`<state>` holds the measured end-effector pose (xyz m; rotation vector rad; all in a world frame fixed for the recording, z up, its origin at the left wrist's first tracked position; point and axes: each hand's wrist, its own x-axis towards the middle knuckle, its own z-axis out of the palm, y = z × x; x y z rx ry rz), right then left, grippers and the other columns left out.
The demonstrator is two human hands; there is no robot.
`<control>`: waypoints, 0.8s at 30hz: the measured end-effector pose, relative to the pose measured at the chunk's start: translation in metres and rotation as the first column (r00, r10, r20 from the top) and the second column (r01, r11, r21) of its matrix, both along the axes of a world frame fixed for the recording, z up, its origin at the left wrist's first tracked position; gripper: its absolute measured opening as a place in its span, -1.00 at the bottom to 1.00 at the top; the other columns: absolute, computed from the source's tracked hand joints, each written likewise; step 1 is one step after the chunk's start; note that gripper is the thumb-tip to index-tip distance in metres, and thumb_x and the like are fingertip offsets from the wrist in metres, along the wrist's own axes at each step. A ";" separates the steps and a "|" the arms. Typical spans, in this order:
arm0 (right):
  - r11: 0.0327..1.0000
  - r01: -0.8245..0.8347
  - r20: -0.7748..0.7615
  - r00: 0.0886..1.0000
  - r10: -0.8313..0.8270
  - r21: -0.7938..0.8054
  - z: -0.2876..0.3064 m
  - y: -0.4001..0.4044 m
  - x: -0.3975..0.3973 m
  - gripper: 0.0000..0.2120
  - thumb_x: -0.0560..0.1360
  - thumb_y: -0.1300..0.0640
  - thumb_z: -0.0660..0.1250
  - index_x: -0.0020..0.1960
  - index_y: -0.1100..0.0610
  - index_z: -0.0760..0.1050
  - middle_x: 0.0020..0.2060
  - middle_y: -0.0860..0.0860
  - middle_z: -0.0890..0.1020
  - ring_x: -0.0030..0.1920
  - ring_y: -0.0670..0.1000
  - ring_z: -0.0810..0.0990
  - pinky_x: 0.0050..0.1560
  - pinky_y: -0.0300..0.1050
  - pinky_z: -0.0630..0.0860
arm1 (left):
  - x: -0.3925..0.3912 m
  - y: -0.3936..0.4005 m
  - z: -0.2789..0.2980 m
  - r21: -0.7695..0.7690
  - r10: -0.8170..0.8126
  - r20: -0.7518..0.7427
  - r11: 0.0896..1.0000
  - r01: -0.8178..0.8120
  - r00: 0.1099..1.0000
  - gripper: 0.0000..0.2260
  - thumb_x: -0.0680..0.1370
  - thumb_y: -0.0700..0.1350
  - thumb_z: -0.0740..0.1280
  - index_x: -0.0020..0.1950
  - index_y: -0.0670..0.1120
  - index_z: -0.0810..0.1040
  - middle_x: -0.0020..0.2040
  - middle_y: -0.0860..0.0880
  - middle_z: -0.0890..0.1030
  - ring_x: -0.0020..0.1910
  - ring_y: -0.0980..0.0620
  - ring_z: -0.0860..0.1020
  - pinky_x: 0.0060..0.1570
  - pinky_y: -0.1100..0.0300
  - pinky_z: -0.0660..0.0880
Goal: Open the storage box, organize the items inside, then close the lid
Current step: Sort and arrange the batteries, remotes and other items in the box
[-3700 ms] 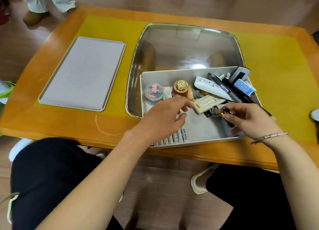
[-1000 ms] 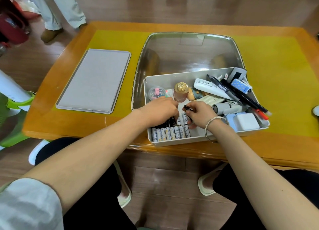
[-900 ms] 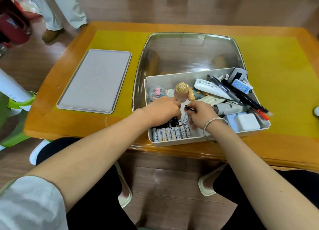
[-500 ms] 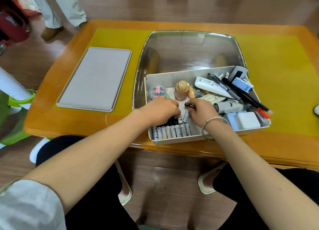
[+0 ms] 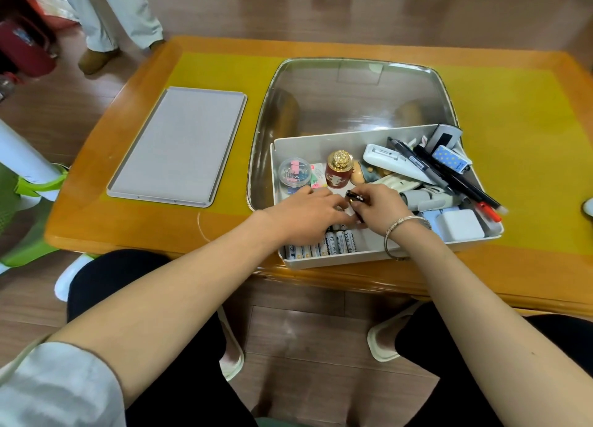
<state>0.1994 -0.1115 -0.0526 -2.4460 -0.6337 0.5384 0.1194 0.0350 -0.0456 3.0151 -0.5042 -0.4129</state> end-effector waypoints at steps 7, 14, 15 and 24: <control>0.992 0.079 -0.224 0.973 -0.056 0.094 0.004 -0.006 0.006 -0.87 0.57 0.28 0.22 0.00 0.12 0.52 -0.14 0.18 0.65 -0.19 0.13 0.69 -0.09 0.10 0.63 | 0.002 -0.007 0.000 0.017 -0.001 -0.167 1.000 0.004 0.986 -0.45 0.53 -0.23 0.18 0.45 0.21 0.31 0.53 0.00 0.20 0.50 -0.04 0.12 0.35 -0.09 0.17; 0.996 -0.024 -0.069 0.997 0.018 -0.087 0.003 -0.008 0.002 -0.83 0.54 0.18 0.27 0.09 0.12 0.57 -0.10 0.11 0.66 -0.16 0.08 0.63 -0.11 0.04 0.61 | -0.003 -0.006 0.001 0.016 0.000 -0.144 1.000 0.002 0.990 -0.48 0.56 -0.22 0.19 0.46 0.21 0.32 0.53 0.00 0.21 0.49 -0.05 0.15 0.35 -0.08 0.20; 0.991 -0.036 -0.006 0.999 0.035 -0.128 0.003 -0.007 0.001 -0.81 0.53 0.16 0.27 0.11 0.12 0.58 -0.07 0.11 0.66 -0.16 0.09 0.60 -0.06 0.04 0.59 | -0.004 -0.006 0.002 0.014 0.004 -0.143 1.000 -0.002 0.990 -0.48 0.56 -0.22 0.19 0.46 0.20 0.31 0.54 0.00 0.20 0.49 -0.05 0.16 0.35 -0.08 0.21; 0.966 -0.003 0.129 0.991 0.038 -0.260 0.000 0.013 -0.008 -0.79 0.55 0.12 0.23 0.06 0.21 0.55 0.00 0.20 0.60 0.01 0.20 0.56 0.02 0.01 0.53 | -0.017 -0.006 0.005 -0.010 0.096 -0.085 0.995 -0.098 0.992 -0.53 0.56 -0.22 0.17 0.43 0.12 0.38 0.46 0.00 0.36 0.38 -0.06 0.33 0.28 -0.03 0.29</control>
